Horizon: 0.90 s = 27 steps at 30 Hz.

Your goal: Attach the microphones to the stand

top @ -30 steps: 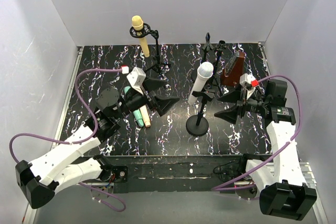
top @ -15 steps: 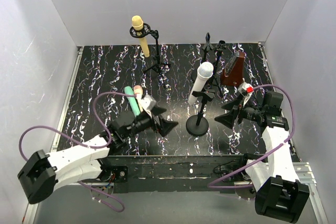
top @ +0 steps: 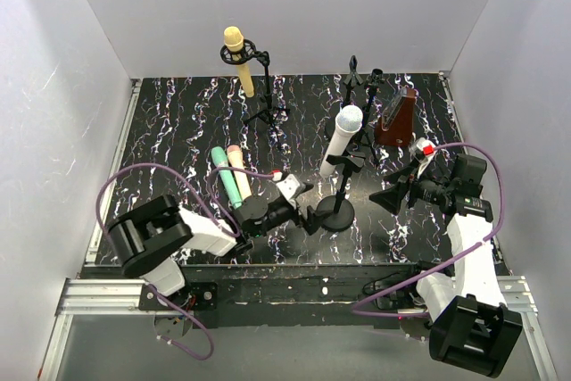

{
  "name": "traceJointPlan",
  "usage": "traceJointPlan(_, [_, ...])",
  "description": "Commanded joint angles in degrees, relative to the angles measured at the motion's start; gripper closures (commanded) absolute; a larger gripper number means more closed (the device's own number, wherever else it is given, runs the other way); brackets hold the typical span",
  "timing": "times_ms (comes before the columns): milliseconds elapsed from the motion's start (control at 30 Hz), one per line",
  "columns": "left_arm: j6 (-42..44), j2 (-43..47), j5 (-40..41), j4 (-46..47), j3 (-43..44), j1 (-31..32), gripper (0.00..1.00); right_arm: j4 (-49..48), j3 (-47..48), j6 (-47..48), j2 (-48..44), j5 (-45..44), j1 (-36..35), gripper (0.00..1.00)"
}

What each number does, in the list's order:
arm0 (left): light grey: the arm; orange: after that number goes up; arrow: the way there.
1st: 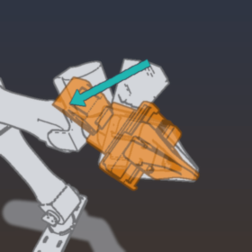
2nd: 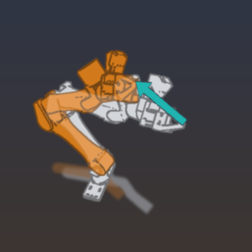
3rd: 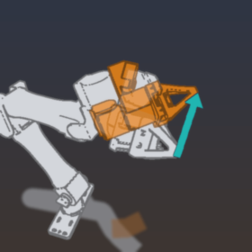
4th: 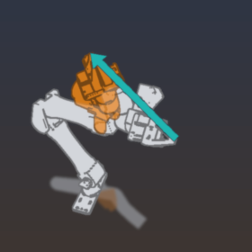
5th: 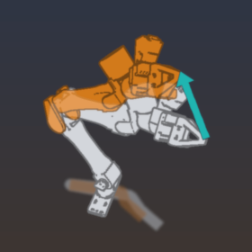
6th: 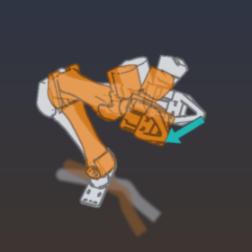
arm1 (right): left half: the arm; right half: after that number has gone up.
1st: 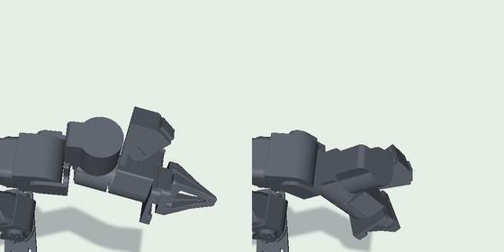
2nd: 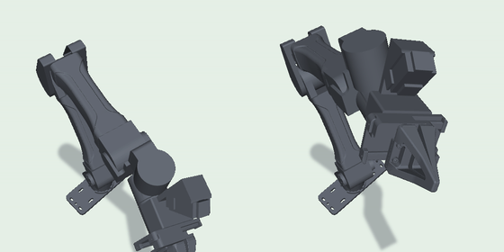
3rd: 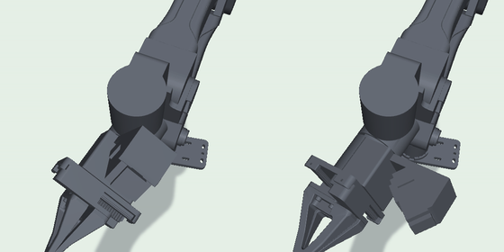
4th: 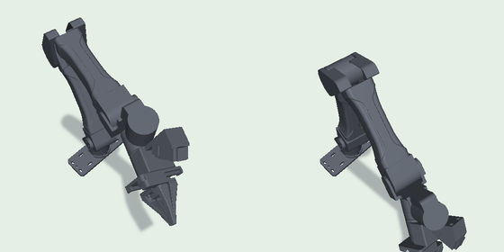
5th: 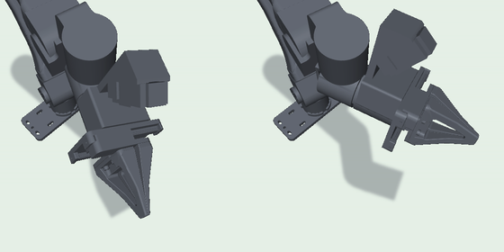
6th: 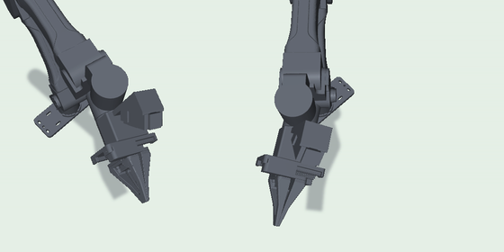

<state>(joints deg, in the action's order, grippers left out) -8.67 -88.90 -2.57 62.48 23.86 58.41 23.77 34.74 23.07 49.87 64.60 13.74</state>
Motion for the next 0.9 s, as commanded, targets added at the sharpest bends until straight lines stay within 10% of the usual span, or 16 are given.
traceJointPlan(0, [4.3, -5.6, 7.2, 12.9, 4.8, 2.1, 0.02, -1.6, 0.6, 0.1, -0.1, 0.6, 0.7, 0.06])
traceJointPlan(867, [14.9, -15.6, 16.9, 10.2, 19.1, 7.7, 0.28, -1.4, 1.0, 0.8, 1.5, 0.7, 0.9, 0.06])
